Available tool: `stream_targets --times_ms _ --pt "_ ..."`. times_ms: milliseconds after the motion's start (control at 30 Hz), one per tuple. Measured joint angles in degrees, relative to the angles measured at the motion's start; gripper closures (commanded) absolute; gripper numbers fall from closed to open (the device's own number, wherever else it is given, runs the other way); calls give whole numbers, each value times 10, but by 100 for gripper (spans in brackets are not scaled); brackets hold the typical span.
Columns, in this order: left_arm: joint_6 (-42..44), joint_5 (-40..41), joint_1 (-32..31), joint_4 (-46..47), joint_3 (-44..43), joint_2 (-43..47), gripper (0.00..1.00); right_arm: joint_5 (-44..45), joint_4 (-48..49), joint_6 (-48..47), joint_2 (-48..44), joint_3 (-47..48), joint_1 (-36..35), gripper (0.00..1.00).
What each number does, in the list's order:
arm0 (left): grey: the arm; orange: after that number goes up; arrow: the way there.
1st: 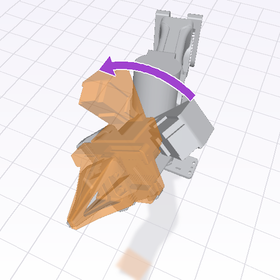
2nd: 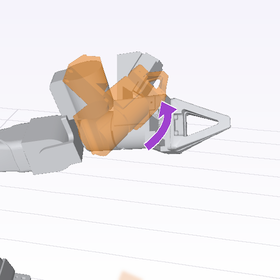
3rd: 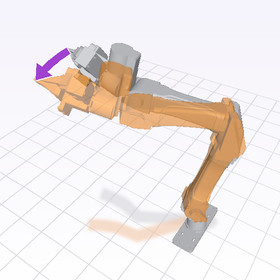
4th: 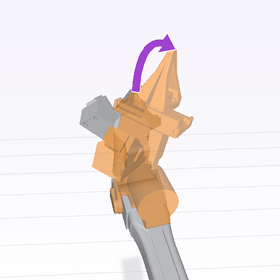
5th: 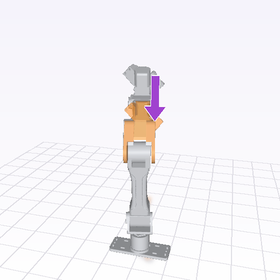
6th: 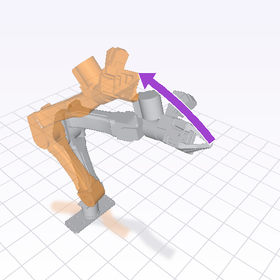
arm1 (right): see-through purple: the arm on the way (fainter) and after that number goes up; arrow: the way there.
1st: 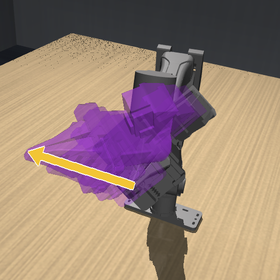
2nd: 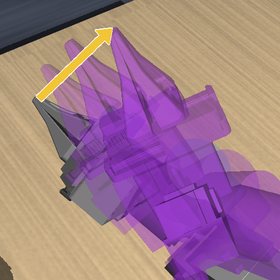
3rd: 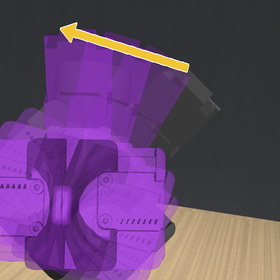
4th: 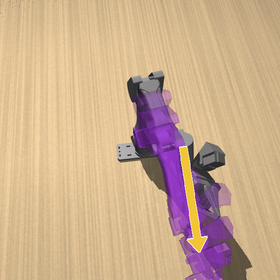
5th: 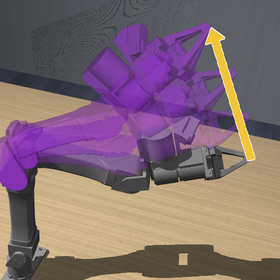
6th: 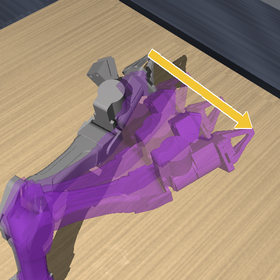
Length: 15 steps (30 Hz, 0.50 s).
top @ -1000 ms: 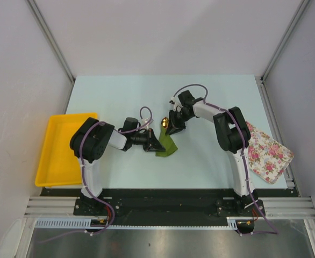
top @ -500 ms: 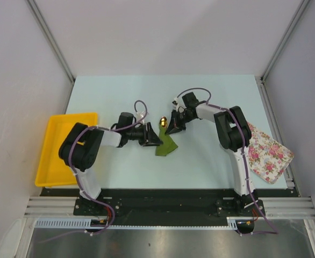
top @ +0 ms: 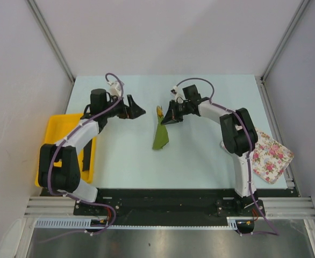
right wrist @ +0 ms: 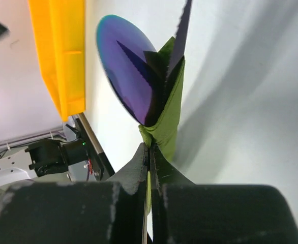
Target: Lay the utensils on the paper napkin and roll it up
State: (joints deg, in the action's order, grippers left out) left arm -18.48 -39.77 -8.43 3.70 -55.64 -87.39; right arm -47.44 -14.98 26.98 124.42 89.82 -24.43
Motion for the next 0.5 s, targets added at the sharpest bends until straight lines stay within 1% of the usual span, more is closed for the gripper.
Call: stream_targets --times_ms 167,333,400,500 --pt "42 32 34 -19 -46 44 0 -13 1 -14 -31 6 -2 100" --pt "56 52 66 0 -48 129 0 -32 -23 -59 -69 30 -3 100" --pt "76 48 73 8 -50 166 0 -42 -32 -76 -89 46 -3 100" --pt "110 3 78 -16 -73 207 0 -60 -47 -102 -125 78 -5 100"
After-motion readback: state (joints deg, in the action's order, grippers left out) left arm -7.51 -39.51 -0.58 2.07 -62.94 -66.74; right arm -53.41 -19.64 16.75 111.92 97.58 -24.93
